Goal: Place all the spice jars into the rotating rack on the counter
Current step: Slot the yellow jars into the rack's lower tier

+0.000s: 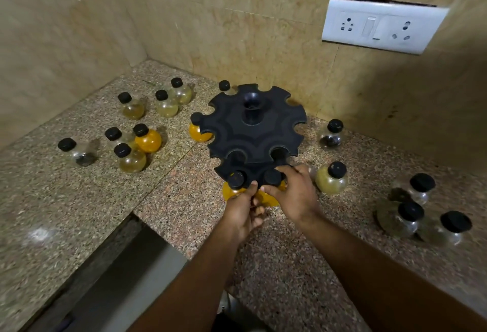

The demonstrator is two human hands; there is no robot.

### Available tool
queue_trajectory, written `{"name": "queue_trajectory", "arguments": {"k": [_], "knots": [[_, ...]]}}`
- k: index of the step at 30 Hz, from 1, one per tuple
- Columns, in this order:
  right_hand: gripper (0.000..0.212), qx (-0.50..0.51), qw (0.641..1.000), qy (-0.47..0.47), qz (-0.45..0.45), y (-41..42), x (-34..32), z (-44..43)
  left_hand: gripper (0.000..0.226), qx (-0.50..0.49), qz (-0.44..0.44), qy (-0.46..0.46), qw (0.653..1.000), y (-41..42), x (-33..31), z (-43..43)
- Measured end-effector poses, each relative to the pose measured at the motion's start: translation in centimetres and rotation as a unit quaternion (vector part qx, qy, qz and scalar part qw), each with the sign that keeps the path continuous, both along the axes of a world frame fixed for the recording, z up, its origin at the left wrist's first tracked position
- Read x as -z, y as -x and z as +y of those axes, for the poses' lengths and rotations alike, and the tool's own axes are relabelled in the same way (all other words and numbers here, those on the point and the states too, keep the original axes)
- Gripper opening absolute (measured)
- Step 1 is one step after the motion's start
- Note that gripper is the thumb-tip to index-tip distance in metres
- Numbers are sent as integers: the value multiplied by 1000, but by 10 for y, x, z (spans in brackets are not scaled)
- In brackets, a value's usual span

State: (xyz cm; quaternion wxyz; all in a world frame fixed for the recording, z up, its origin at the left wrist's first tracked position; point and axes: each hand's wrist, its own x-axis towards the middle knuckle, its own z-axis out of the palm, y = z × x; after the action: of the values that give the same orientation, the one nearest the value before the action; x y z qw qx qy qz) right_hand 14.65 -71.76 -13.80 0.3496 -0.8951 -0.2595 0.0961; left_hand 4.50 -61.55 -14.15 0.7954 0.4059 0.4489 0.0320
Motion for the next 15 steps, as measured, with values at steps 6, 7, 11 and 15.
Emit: {"name": "queue_trajectory", "arguments": {"k": [6, 7, 11, 15], "knots": [[60, 5, 1000, -3, 9, -5, 3, -3, 24, -28, -21, -49, 998, -2, 2, -17], [60, 1, 1000, -3, 7, -5, 6, -8, 22, -55, -21, -83, 995, -4, 6, -24], [57, 28, 999, -21, 6, -7, 16, -37, 18, -120, 13, -233, 965, -6, 29, -49], [59, 144, 988, -48, -12, -16, 22, -67, 34, 96, 9, -352, 931, -10, 45, -71]]}}
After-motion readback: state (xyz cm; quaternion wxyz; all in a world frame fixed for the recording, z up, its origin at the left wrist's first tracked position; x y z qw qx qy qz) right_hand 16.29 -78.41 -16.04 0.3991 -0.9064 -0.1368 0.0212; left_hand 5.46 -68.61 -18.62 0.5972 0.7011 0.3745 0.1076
